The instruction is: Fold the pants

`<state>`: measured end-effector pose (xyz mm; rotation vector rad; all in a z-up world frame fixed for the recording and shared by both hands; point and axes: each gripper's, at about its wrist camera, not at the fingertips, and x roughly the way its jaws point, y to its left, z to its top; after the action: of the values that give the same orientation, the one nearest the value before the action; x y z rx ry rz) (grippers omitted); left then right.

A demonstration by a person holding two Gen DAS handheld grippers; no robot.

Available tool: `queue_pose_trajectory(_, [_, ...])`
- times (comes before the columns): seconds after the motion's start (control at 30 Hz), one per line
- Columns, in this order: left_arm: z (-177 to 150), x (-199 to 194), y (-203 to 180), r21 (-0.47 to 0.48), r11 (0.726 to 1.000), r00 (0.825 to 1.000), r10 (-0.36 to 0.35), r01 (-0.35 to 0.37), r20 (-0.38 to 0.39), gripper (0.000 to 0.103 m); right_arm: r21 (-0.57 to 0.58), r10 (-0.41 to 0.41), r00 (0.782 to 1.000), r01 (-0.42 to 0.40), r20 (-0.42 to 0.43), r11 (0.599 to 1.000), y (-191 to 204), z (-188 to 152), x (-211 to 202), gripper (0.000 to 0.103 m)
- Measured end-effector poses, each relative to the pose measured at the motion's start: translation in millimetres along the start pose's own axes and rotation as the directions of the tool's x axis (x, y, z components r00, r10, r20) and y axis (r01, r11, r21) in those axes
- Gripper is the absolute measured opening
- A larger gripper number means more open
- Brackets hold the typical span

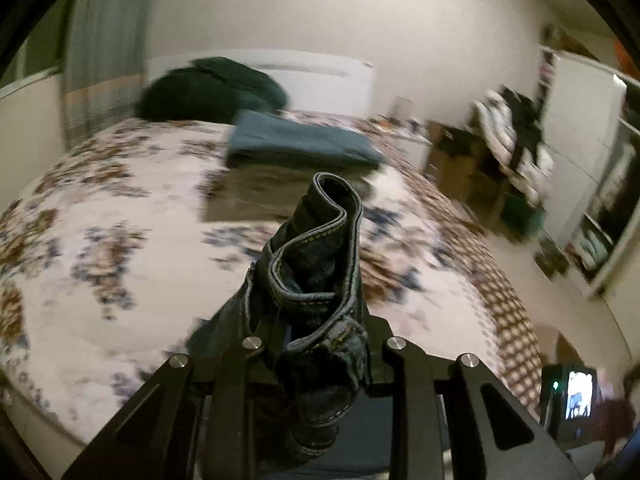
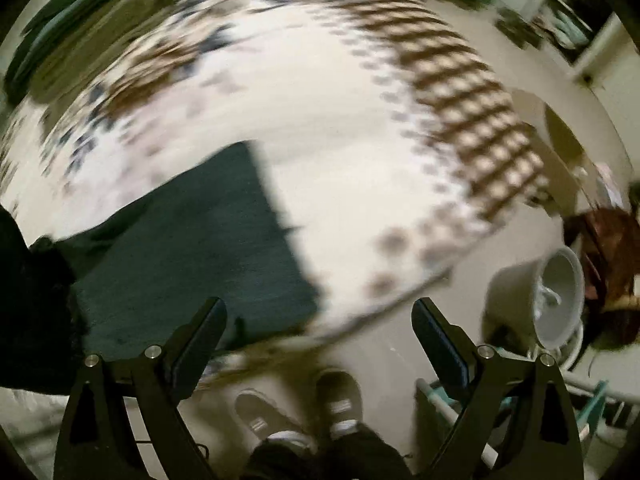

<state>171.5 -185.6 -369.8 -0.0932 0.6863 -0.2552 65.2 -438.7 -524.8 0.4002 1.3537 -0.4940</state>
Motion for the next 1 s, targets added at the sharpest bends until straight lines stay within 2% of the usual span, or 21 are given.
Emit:
queue_pose_trajectory(0.17, [-34.5, 39.4, -66.0, 0.085, 0.993, 0.993, -0.071, 0.080, -0.097, 0.022, 0.076, -0.047, 0.999, 0.047, 0.001, 0.996, -57.5, 6.2, 6.1, 0.095])
queue_pose_trajectory(0.3, [-81.5, 74.8, -113.1, 0.213, 0.971, 0.977, -0.062, 0.105, -0.203, 0.022, 0.086, -0.122, 0.993, 0.121, 0.002, 0.989, -89.7, 13.5, 10.7, 0.095])
queue_pose_trajectory(0.37, [-102.9, 91.8, -128.8, 0.264, 0.959, 0.962, -0.032, 0.107, -0.272, 0.023, 0.094, -0.130, 0.992, 0.130, -0.005, 0.987, -101.0, 16.1, 12.7, 0.096])
queue_pose_trajectory(0.47, [-115.8, 106.4, -138.1, 0.272, 0.954, 0.926, -0.016, 0.127, -0.376, 0.032, 0.115, -0.104, 0.995, 0.103, -0.003, 0.988, -116.0, 23.0, 12.2, 0.096])
queue_pose_trajectory(0.5, [-113.2, 103.9, -139.4, 0.259, 0.956, 0.921, -0.030, 0.140, -0.389, 0.043, 0.123, -0.081, 0.997, 0.080, 0.001, 0.989, -119.6, 25.6, 11.3, 0.096])
queue_pose_trajectory(0.53, [-110.5, 99.4, -140.7, 0.249, 0.956, 0.918, -0.046, 0.155, -0.395, 0.066, 0.137, -0.033, 0.999, 0.032, 0.008, 0.990, -124.7, 30.2, 9.6, 0.096])
queue_pose_trajectory(0.6, [-103.2, 91.2, -138.9, 0.210, 0.957, 0.908, -0.102, 0.202, -0.407, 0.090, 0.164, 0.066, 0.998, -0.068, 0.019, 0.984, -130.2, 35.9, 5.7, 0.095])
queue_pose_trajectory(0.63, [-96.0, 85.7, -133.6, 0.174, 0.961, 0.904, -0.129, 0.216, -0.407, 0.090, 0.177, 0.130, 0.991, -0.133, 0.026, 0.975, -132.6, 40.6, 3.8, 0.095])
queue_pose_trajectory(0.7, [-82.7, 78.8, -118.9, 0.096, 0.969, 0.891, -0.166, 0.226, -0.422, 0.090, 0.194, 0.283, 0.958, -0.284, 0.035, 0.939, -132.8, 52.9, 1.7, 0.095])
queue_pose_trajectory(0.73, [-73.0, 74.5, -103.8, 0.041, 0.975, 0.885, -0.179, 0.217, -0.429, 0.090, 0.194, 0.332, 0.943, -0.332, 0.036, 0.923, -130.0, 56.6, 0.8, 0.095])
queue_pose_trajectory(0.77, [-67.2, 72.5, -94.0, 0.014, 0.979, 0.886, -0.179, 0.205, -0.427, 0.090, 0.188, 0.410, 0.911, -0.409, 0.033, 0.893, -124.3, 63.7, 2.0, 0.095])
queue_pose_trajectory(0.8, [-60.1, 69.5, -77.1, -0.020, 0.984, 0.890, -0.168, 0.176, -0.424, 0.090, 0.180, 0.457, 0.889, -0.454, 0.025, 0.873, -119.2, 67.8, 3.9, 0.096])
queue_pose_trajectory(0.87, [-51.4, 65.6, -40.1, -0.051, 0.995, 0.902, -0.098, 0.085, -0.420, 0.090, 0.175, 0.561, 0.827, -0.548, -0.030, 0.818, -101.5, 77.3, 17.0, 0.100])
queue_pose_trajectory(0.9, [-48.8, 65.7, -14.8, -0.055, 0.998, 0.904, -0.034, 0.012, -0.426, 0.090, 0.180, 0.604, 0.795, -0.587, -0.056, 0.789, -91.4, 81.1, 25.0, 0.100])
queue_pose_trajectory(0.97, [-49.4, 69.6, 22.9, -0.073, 0.995, 0.897, 0.028, -0.067, -0.441, 0.090, 0.189, 0.662, 0.740, -0.638, -0.119, 0.747, -68.4, 86.8, 42.9, 0.100])
queue_pose_trajectory(1.0, [-52.1, 74.0, 43.5, -0.078, 0.989, 0.884, 0.073, -0.123, -0.461, 0.090, 0.198, 0.685, 0.713, -0.657, -0.149, 0.727, -59.1, 88.0, 51.5, 0.100])
